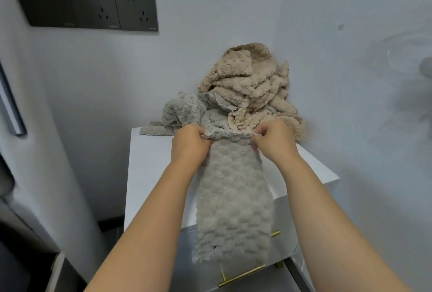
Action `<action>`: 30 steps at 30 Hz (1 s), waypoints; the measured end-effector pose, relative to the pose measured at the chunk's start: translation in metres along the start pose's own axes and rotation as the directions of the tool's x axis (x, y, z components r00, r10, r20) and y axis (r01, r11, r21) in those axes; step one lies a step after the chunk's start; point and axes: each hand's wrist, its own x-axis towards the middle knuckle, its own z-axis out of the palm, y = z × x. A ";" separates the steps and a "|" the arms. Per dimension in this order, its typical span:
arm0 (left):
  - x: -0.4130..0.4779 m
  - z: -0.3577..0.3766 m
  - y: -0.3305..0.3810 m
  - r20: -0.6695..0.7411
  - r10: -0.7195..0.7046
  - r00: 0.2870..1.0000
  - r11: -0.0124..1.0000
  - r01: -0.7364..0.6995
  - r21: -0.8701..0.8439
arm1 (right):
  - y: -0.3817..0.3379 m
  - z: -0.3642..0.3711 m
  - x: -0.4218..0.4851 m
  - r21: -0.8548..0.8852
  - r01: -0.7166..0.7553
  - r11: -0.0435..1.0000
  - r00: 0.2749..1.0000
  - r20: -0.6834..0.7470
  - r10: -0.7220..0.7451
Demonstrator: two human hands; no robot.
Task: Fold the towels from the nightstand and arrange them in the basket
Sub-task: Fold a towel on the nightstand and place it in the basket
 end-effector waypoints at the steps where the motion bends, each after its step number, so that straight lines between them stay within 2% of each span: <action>1: 0.001 0.002 -0.004 -0.058 0.015 0.998 1.000 -0.014 0.017 | 0.001 0.004 0.000 -0.018 0.040 0.999 0.998 -0.050 -0.040; 4: 0.004 0.003 -0.008 -0.190 0.036 0.981 0.999 -0.034 0.014 | -0.002 0.006 0.000 -0.003 0.137 0.991 0.977 -0.163 -0.135; 6: 0.006 0.001 -0.010 -0.196 0.069 0.978 0.997 -0.061 0.045 | -0.002 0.007 -0.001 -0.020 0.160 0.987 0.976 -0.148 -0.161; 13: 0.005 -0.016 -0.013 0.121 0.169 0.978 0.985 -0.173 0.019 | 0.008 -0.012 -0.004 -0.045 0.169 0.985 0.979 0.122 -0.163; 19: 0.000 -0.045 -0.006 0.349 0.195 0.917 0.975 -0.221 0.035 | 0.003 -0.034 -0.009 -0.057 0.208 0.976 0.942 0.279 -0.185; 24: -0.007 -0.047 -0.003 0.479 0.186 0.858 0.949 -0.283 0.139 | 0.003 -0.037 -0.012 -0.108 0.220 0.970 0.900 0.405 -0.160; 27: -0.010 -0.043 -0.002 0.550 0.157 0.820 0.931 -0.308 0.194 | 0.006 -0.033 -0.014 -0.147 0.217 0.965 0.877 0.464 -0.127; 30: -0.012 -0.040 -0.004 0.655 0.078 0.752 0.916 -0.313 0.250 | 0.011 -0.030 -0.014 -0.173 0.218 0.961 0.832 0.547 -0.091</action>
